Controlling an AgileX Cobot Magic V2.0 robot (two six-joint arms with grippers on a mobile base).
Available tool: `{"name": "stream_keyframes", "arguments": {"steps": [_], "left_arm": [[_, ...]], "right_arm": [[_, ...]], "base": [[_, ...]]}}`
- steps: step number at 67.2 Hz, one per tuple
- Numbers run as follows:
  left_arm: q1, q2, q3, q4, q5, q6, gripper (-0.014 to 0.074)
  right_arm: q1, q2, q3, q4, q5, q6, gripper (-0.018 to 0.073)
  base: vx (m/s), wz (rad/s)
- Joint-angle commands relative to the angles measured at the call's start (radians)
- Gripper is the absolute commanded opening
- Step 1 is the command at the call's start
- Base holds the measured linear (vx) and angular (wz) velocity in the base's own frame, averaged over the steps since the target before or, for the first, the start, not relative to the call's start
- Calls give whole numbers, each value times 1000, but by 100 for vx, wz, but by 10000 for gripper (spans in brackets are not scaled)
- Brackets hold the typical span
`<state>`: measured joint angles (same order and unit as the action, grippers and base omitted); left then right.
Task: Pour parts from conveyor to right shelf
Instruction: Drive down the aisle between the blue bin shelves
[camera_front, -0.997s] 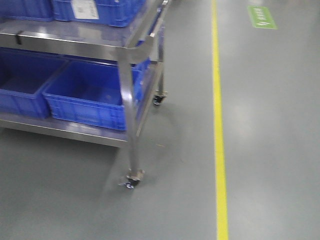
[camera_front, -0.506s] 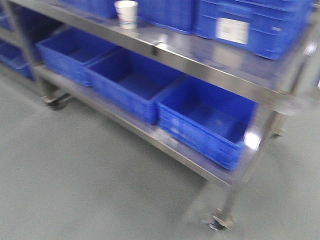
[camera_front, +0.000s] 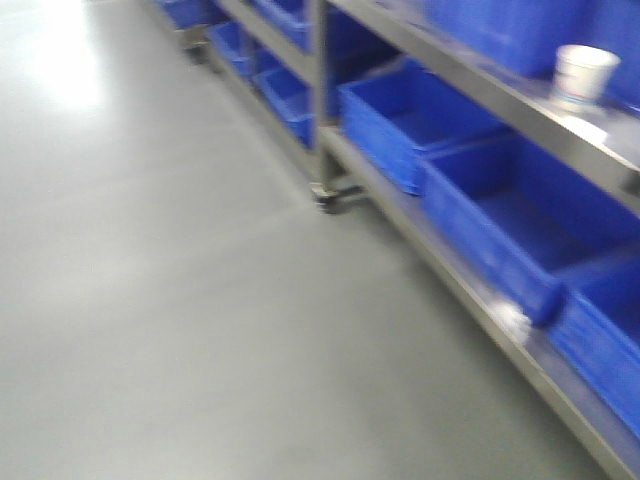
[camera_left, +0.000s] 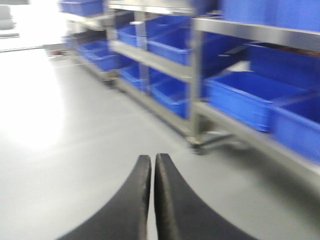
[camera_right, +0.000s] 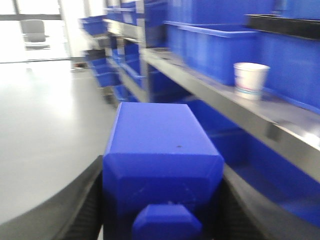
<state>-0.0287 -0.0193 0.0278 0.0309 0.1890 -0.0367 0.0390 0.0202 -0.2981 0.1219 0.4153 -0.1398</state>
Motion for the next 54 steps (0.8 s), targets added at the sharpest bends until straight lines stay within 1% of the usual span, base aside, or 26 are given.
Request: {"name": "stream_keyframes", "arguments": {"steps": [1, 34, 43, 54], "left_arm": [[-5, -4, -19, -1, -71, -7, -6], [-5, -4, -19, -1, -71, -7, -6], [-5, -4, -19, -1, -71, -7, -6], [-5, -4, -19, -1, -71, -7, -6]], "right_arm": [[0, 15, -25, 1, -78, -5, -5], [0, 15, -25, 1, -78, -5, -5], [0, 15, -25, 1, -78, -5, -5], [0, 15, -25, 1, -78, -5, -5]], "base": [[17, 80], [12, 83], [7, 51], [10, 27]]}}
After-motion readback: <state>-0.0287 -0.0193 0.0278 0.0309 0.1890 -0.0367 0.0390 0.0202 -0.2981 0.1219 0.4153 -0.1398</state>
